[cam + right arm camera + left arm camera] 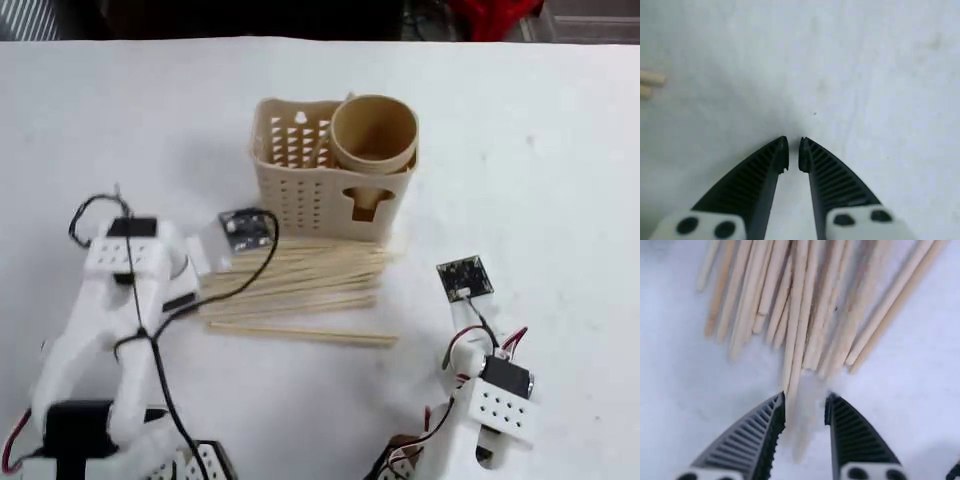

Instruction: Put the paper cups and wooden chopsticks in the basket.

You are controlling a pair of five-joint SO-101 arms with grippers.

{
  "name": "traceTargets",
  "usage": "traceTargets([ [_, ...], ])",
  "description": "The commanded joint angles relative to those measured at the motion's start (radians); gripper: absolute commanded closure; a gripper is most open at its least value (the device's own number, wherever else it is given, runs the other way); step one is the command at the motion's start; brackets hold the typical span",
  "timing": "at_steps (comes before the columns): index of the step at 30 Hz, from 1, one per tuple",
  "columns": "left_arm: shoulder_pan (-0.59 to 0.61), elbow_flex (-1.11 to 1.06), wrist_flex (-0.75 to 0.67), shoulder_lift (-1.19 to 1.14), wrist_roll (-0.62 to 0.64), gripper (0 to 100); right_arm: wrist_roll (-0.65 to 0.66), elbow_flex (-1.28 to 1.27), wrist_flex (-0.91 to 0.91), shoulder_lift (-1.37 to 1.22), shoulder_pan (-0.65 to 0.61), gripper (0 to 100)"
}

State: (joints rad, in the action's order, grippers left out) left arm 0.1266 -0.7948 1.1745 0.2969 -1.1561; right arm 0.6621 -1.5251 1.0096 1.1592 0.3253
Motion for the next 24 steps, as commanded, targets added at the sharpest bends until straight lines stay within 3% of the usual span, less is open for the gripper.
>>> traceTargets([
  [1,0.038,-0.084,-0.121,0.062,-0.014,84,0.002,0.005,-0.016,0.01,0.008,95.0],
  [6,0.07,-0.037,-0.124,0.082,0.026,90,0.002,0.005,-0.016,0.01,0.008,95.0],
  [10,0.062,0.104,-0.015,0.12,0.115,91,0.002,0.005,-0.016,0.01,0.008,95.0],
  [14,-0.038,0.172,0.132,0.171,0.121,95,0.002,0.005,-0.016,0.01,0.007,95.0],
  [18,-0.251,0.104,0.299,0.211,0.121,95,0.003,0.005,-0.016,0.01,0.005,95.0],
  [21,-0.352,-0.017,0.196,0.203,0.173,87,0.005,0.005,-0.016,0.01,0.007,95.0],
  [24,-0.415,-0.144,0.034,0.202,0.181,87,0.005,0.003,-0.016,0.01,0.007,95.0],
])
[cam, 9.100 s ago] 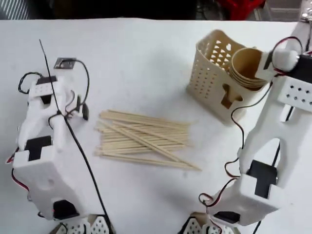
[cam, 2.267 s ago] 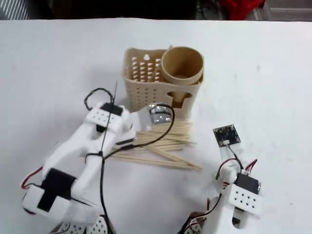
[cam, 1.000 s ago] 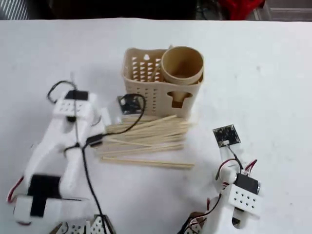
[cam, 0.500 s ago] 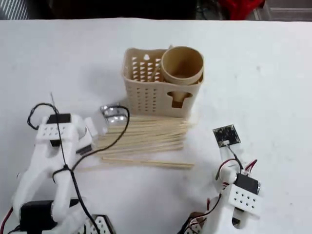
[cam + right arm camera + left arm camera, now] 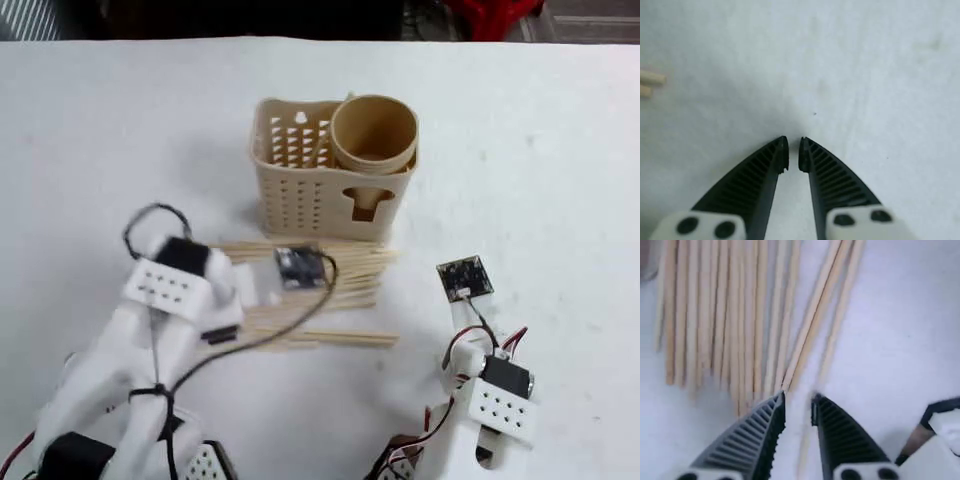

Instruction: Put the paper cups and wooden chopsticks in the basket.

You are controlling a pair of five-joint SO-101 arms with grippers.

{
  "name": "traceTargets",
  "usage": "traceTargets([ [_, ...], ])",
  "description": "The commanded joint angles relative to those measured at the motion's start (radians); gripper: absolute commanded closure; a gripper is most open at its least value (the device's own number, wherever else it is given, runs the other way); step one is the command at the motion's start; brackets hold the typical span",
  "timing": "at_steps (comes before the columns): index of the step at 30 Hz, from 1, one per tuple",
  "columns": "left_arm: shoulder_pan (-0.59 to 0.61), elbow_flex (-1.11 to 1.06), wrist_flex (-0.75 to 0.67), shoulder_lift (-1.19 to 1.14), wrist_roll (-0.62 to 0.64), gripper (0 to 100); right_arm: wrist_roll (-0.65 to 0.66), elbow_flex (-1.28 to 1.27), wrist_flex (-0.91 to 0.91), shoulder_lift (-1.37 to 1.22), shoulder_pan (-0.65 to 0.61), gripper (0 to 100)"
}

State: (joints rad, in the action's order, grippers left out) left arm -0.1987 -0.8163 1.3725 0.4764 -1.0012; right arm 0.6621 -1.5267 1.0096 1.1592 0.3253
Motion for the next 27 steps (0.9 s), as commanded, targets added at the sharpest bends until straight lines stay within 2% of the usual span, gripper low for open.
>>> traceTargets([
  [1,-0.107,-0.157,-0.187,0.022,0.008,87,0.005,0.005,-0.016,0.01,0.007,95.0],
  [5,-0.127,-0.222,-0.259,0.021,-0.031,87,0.006,0.005,-0.016,0.01,0.007,95.0],
  [15,-0.131,-0.33,-0.394,0.018,-0.034,87,0.003,0.005,-0.016,0.01,0.007,95.0],
  [19,-0.125,-0.296,-0.414,-0.093,-0.032,87,0.003,0.005,-0.016,0.01,0.008,95.0],
  [21,-0.117,-0.236,-0.391,-0.179,-0.029,87,0.003,0.005,-0.016,0.01,0.008,95.0],
  [27,-0.104,-0.091,-0.304,-0.358,-0.035,97,0.003,0.005,-0.016,0.01,0.008,95.0],
])
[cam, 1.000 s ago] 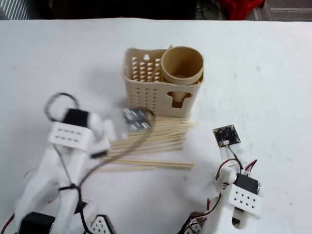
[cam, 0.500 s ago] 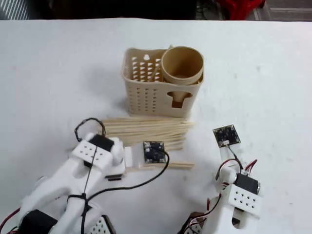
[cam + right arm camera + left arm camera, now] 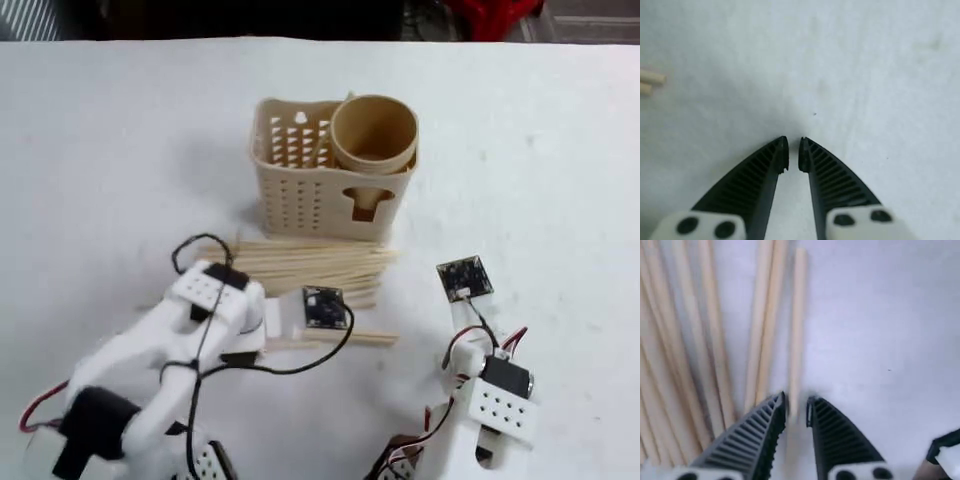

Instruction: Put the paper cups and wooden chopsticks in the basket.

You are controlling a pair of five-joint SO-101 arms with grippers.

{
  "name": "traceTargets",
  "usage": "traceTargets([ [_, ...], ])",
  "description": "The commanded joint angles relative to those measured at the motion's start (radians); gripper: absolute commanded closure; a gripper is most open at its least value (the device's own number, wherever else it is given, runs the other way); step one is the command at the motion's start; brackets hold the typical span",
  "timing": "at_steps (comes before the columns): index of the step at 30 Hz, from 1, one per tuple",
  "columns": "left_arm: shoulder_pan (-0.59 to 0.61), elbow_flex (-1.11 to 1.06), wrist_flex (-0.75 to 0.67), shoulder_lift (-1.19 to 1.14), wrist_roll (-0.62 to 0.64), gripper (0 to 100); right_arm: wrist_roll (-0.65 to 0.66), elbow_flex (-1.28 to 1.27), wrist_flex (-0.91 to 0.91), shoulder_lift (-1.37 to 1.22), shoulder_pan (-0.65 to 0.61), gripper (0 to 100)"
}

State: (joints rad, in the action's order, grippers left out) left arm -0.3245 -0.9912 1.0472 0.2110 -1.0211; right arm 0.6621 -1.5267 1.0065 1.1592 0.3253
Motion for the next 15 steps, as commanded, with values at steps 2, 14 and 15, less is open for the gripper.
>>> traceTargets([
  [2,0.022,0.089,0.025,-0.093,-0.015,98,0.003,0.005,-0.013,0.01,0.008,95.0],
  [14,0.022,0.285,0.466,0.294,-0.006,98,0.003,0.005,-0.013,0.01,0.008,95.0],
  [15,0.027,0.33,0.52,0.337,-0.005,98,0.003,0.005,-0.013,0.01,0.008,95.0],
])
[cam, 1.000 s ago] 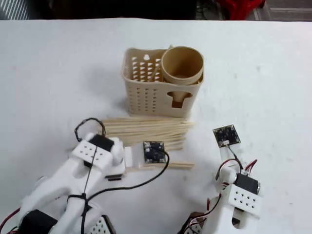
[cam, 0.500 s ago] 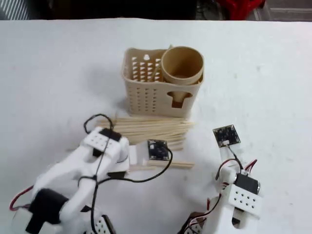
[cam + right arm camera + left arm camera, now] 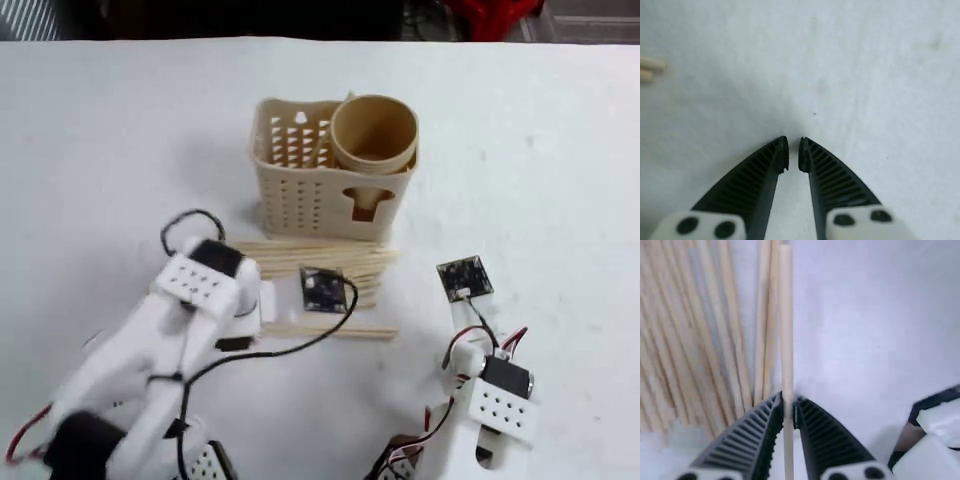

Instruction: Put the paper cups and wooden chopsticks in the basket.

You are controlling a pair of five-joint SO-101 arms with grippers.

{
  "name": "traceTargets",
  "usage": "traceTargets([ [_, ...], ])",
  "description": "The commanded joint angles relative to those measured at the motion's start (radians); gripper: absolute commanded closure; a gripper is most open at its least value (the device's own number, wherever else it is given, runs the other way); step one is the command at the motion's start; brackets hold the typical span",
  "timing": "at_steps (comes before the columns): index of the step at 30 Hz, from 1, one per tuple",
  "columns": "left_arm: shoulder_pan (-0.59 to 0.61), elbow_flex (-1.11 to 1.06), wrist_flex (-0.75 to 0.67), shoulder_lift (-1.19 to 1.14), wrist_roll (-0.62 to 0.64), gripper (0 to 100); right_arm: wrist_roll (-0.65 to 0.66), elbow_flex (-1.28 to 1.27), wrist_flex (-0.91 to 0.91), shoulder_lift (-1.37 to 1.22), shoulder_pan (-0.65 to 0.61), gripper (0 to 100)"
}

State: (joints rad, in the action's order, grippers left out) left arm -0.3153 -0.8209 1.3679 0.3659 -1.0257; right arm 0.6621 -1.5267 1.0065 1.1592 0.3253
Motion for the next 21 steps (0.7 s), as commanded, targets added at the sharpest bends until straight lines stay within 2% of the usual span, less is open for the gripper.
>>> traceTargets([
  [1,0.028,0.209,0.247,0.216,0.0,98,0.003,0.005,-0.013,0.01,0.008,95.0],
  [5,0.082,0.416,0.356,0.282,0.034,98,0.005,0.005,-0.013,0.01,0.008,95.0],
  [10,0.104,0.686,0.358,0.28,0.14,98,0.005,0.005,-0.013,0.01,0.008,95.0],
  [15,0.087,0.941,0.238,0.28,0.31,98,0.005,0.005,-0.013,0.01,0.008,95.0],
  [21,0.008,1.073,0.017,0.14,0.546,98,0.003,0.005,-0.013,0.01,0.008,95.0],
])
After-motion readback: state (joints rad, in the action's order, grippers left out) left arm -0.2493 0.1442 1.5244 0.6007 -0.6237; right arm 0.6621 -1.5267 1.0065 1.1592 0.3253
